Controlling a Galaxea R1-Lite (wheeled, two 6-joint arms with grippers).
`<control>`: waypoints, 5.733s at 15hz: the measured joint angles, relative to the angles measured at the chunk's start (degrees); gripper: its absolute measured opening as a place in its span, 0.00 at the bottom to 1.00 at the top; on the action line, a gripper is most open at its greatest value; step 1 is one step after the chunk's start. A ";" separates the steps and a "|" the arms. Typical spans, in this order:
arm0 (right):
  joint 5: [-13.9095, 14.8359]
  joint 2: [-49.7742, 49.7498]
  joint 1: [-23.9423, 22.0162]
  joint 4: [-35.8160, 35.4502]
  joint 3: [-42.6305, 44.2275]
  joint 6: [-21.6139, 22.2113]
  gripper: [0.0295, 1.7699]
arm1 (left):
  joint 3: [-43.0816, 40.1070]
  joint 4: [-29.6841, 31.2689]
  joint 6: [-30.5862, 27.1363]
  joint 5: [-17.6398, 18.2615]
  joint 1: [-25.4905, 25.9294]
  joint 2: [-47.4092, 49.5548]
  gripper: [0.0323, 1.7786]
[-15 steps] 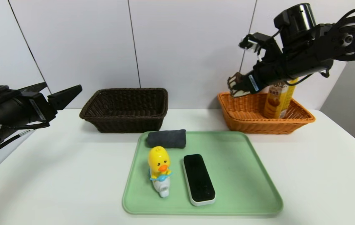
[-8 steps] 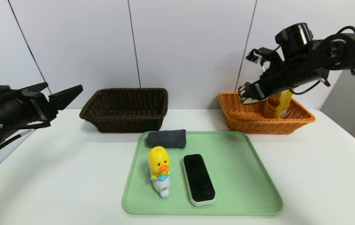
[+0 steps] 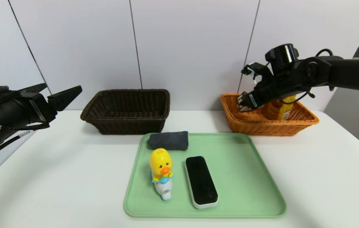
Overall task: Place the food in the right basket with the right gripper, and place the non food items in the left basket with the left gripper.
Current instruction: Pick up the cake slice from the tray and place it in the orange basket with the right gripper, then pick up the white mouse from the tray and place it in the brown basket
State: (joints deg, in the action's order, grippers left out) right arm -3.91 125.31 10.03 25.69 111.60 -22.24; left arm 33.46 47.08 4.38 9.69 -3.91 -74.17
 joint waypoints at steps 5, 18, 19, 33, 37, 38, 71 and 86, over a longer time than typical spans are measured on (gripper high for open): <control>0.72 1.46 0.00 0.50 0.00 -0.06 0.43 | 0.11 0.02 -0.02 0.01 0.04 -0.33 0.95; 1.17 -0.89 0.41 -2.38 -0.20 0.20 0.87 | 0.11 0.18 -0.05 -0.07 0.04 -0.66 0.95; 1.13 -2.23 0.83 -2.34 -0.33 0.28 0.88 | 0.11 0.13 -0.05 -0.07 0.04 -0.69 0.95; 16.97 -23.95 15.52 -10.92 -21.03 13.37 0.95 | -0.54 0.18 0.13 -1.89 0.06 -2.12 0.95; 17.23 -32.67 22.38 -11.58 -32.48 16.09 0.96 | -0.52 0.18 0.99 -1.93 0.01 -1.94 0.95; 17.21 -33.59 24.31 -9.33 -33.19 17.42 0.96 | -0.54 0.18 1.13 -1.93 0.11 -1.79 0.95; 14.68 -9.73 36.96 0.52 -31.56 30.06 0.96 | -2.54 4.85 1.02 -1.65 -0.05 -2.49 0.95; 14.41 -11.72 37.14 0.66 -30.65 28.36 0.54 | -2.43 5.27 0.99 -1.65 0.00 -2.71 0.95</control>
State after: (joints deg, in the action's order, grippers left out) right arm 10.50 113.59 47.18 26.34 80.96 6.12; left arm 31.04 52.35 5.36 8.05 -3.91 -76.87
